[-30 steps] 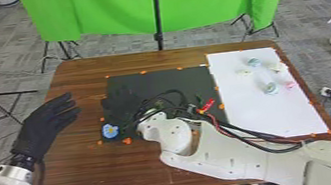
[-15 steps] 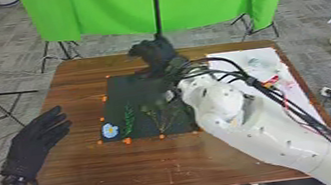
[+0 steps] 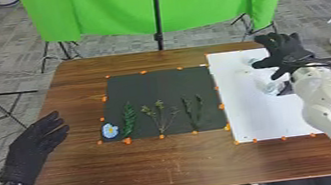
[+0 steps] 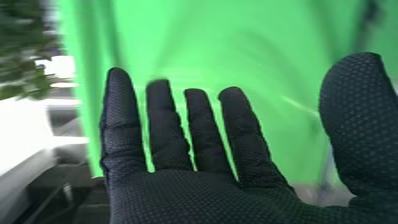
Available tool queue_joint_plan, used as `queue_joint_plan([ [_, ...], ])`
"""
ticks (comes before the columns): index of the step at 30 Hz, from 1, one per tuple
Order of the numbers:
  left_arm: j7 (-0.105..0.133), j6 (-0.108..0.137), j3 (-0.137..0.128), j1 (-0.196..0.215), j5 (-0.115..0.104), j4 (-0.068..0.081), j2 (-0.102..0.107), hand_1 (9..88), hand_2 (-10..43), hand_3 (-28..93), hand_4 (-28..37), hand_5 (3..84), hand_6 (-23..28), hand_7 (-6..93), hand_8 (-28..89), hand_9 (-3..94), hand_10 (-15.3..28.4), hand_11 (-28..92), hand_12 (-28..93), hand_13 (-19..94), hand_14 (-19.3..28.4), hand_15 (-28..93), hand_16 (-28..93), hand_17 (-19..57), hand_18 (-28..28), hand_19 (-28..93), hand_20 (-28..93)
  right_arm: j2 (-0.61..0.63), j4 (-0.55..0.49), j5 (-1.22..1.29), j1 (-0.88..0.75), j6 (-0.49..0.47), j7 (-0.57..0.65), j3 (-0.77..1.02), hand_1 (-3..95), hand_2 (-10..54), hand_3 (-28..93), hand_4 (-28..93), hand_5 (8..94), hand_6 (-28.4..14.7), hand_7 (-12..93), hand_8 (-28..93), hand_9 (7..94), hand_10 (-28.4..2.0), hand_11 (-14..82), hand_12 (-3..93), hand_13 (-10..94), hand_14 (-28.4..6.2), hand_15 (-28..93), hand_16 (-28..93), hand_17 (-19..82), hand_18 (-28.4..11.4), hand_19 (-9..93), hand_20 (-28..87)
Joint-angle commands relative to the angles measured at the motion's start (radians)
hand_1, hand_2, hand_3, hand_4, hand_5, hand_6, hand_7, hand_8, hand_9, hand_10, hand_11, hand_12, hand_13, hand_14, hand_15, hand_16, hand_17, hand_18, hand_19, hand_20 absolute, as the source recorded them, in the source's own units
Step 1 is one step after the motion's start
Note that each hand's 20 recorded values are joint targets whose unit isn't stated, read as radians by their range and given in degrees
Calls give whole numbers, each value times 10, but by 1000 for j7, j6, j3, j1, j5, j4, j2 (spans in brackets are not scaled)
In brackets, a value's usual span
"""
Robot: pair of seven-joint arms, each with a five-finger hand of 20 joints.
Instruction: Arrange flowers
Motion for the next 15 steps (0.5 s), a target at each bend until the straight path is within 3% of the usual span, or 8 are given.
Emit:
queue_joint_plan([
  [1,-10,10,6,12,2,0,-7,245,13,695,-260,368,47,184,-80,311,127,232,175,244,156,358,-4,-87,208,493,81,24,-7,16,-287,-48,38,170,241,-95,852,-283,266,-77,228,-111,323,-123,169,216,362,-94,274,228,130,-196,540,236],
  [5,-19,17,7,12,-4,-4,-11,246,14,694,-260,368,47,185,-81,311,127,232,175,245,157,357,-5,-87,208,493,81,27,-12,18,-340,-47,5,211,255,-95,856,-283,272,-86,240,-118,333,-117,218,218,379,-87,365,187,150,-185,571,239],
  [11,-20,2,12,3,-3,0,-8,245,19,694,-261,369,47,186,-81,315,129,234,175,245,156,358,-4,-87,208,493,81,17,6,30,-315,-30,-11,175,265,-95,861,-283,288,-108,231,-119,359,-128,251,207,391,-82,415,165,170,-178,621,266],
  [15,-24,8,13,2,-2,-3,-6,245,19,694,-262,370,48,186,-82,315,128,234,174,246,156,357,-5,-87,208,493,81,18,15,9,-285,-7,-12,136,267,-95,864,-283,261,-115,219,-115,307,-125,235,201,396,-79,459,152,177,-177,636,278],
])
